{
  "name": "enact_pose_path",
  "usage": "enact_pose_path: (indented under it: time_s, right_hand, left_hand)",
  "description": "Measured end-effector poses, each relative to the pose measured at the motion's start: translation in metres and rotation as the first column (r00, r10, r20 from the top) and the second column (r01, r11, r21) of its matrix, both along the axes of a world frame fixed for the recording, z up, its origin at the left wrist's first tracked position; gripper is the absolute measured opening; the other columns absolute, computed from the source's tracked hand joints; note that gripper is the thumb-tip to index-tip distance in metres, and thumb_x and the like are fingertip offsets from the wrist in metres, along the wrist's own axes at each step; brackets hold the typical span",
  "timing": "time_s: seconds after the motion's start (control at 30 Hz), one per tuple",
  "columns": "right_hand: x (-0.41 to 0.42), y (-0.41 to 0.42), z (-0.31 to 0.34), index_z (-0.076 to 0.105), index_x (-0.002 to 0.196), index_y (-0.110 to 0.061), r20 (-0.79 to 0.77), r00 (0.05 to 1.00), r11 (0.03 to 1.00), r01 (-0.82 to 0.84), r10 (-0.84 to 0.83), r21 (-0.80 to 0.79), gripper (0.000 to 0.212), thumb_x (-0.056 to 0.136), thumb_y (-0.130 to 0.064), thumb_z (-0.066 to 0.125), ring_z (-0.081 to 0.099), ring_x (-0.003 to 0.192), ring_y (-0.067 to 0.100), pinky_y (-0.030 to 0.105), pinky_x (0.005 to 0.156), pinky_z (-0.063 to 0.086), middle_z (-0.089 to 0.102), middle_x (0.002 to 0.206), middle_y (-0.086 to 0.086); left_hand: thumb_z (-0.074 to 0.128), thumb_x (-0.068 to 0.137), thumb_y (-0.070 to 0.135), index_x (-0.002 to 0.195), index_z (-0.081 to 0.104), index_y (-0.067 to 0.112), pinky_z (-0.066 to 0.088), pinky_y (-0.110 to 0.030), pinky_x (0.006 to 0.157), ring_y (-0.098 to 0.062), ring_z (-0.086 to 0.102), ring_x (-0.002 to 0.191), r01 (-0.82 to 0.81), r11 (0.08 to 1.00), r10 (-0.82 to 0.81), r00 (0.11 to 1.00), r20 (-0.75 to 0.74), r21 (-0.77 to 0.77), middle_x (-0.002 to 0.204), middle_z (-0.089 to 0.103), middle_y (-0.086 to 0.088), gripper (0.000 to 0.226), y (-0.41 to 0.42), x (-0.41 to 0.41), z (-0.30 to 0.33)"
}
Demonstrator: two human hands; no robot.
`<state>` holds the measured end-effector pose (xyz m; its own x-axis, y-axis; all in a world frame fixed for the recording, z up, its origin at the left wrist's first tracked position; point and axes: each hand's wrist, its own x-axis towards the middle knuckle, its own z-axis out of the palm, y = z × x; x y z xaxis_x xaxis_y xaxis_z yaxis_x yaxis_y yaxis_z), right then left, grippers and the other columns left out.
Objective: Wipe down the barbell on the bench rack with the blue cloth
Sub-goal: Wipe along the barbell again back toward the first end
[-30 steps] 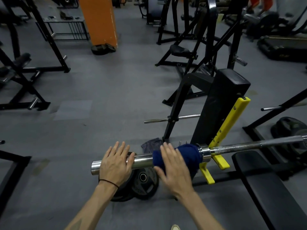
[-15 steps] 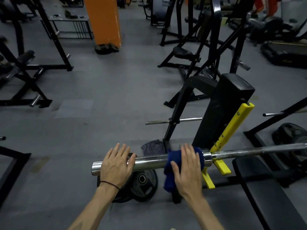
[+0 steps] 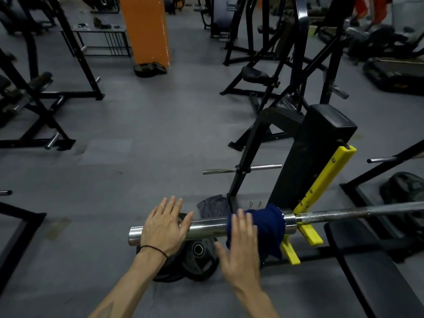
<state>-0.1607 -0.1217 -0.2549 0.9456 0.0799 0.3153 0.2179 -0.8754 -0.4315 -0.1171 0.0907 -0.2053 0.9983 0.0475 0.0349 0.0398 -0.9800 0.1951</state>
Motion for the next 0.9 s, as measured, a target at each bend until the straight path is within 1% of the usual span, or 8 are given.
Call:
enact_pose_path:
  time_s: [0.07,0.13,0.33,0.4,0.53,0.73,0.8,0.9]
  right_hand:
    - [0.015,0.003,0.007,0.025,0.163,-0.012,0.016,0.991,0.985,-0.133,0.136,-0.109,0.072,0.109,-0.060,0.028,0.011,0.160,0.021,0.041,0.129,0.004,0.018,0.172,0.005]
    - [0.036,-0.020,0.014,0.032,0.161,-0.015,0.004,0.994,0.981,-0.104,0.106,-0.162,0.068,0.109,-0.059,0.026,0.017,0.159,0.019,0.038,0.129,0.004,0.024,0.170,0.002]
    - [0.014,-0.025,0.007,0.028,0.161,-0.007,0.016,0.986,0.985,0.165,-0.167,0.052,0.074,0.108,-0.058,0.025,0.009,0.160,0.022,0.041,0.130,-0.001,0.021,0.171,0.008]
    - [0.002,0.014,0.005,0.022,0.163,-0.007,0.006,0.999,0.997,0.046,-0.046,0.066,0.076,0.108,-0.059,0.028,0.005,0.160,0.025,0.042,0.129,-0.002,0.014,0.173,0.008]
    - [0.022,0.008,0.007,0.029,0.162,-0.016,0.020,0.982,0.970,-0.181,0.186,-0.163,0.068,0.109,-0.059,0.032,0.016,0.159,0.019,0.041,0.128,0.010,0.024,0.170,0.003]
    - [0.019,-0.027,0.005,0.032,0.160,-0.008,0.034,0.984,0.985,0.174,-0.175,0.016,0.072,0.108,-0.058,0.027,0.013,0.160,0.024,0.044,0.130,0.004,0.020,0.171,0.005]
    - [0.011,0.007,0.004,0.030,0.161,-0.006,0.021,0.996,0.996,0.084,-0.085,0.029,0.075,0.108,-0.059,0.029,0.010,0.160,0.026,0.043,0.130,0.000,0.020,0.171,0.009]
    - [0.024,0.003,0.009,0.038,0.158,-0.014,0.023,0.989,0.977,-0.144,0.149,-0.156,0.068,0.108,-0.059,0.030,0.024,0.157,0.023,0.040,0.129,0.007,0.030,0.168,0.006]
  left_hand:
    - [-0.004,0.085,0.075,0.156,0.034,0.025,0.022,-0.034,0.120,-0.015,0.022,0.152,0.015,0.999,-0.016,1.000,-0.002,-0.029,0.163,0.029,0.003,0.095,0.003,0.005,0.002]
    - [0.002,0.089,0.074,0.153,0.040,0.021,0.025,-0.036,0.120,-0.017,0.028,0.150,0.058,0.997,-0.058,0.998,0.010,-0.044,0.161,0.034,0.001,0.092,0.006,0.008,0.002]
    - [0.029,0.103,0.050,0.138,0.058,0.004,0.031,-0.051,0.116,-0.033,0.045,0.140,0.128,0.989,-0.140,0.973,0.181,0.075,0.147,0.052,-0.014,0.064,0.027,-0.021,-0.013]
    - [0.030,0.103,0.048,0.138,0.059,0.004,0.032,-0.053,0.116,-0.034,0.044,0.140,0.116,0.988,-0.135,0.966,0.218,0.099,0.147,0.052,-0.014,0.063,0.030,-0.023,-0.015]
    - [0.023,0.102,0.057,0.141,0.056,0.009,0.030,-0.049,0.117,-0.031,0.043,0.142,0.070,0.994,-0.081,0.987,0.136,0.084,0.149,0.051,-0.011,0.071,0.027,-0.009,-0.012]
    - [0.027,0.099,0.059,0.140,0.058,0.011,0.030,-0.047,0.117,-0.029,0.042,0.142,0.047,0.996,-0.059,0.988,0.145,0.081,0.149,0.051,-0.010,0.070,0.027,-0.001,-0.010]
    - [0.028,0.099,0.059,0.138,0.060,0.011,0.031,-0.047,0.116,-0.030,0.044,0.141,0.043,0.997,-0.052,0.987,0.149,0.058,0.148,0.052,-0.010,0.070,0.027,0.001,-0.011]
    - [0.028,0.100,0.057,0.140,0.058,0.011,0.029,-0.046,0.117,-0.029,0.043,0.142,0.078,0.994,-0.089,0.983,0.162,0.076,0.150,0.050,-0.010,0.069,0.029,-0.001,-0.011]
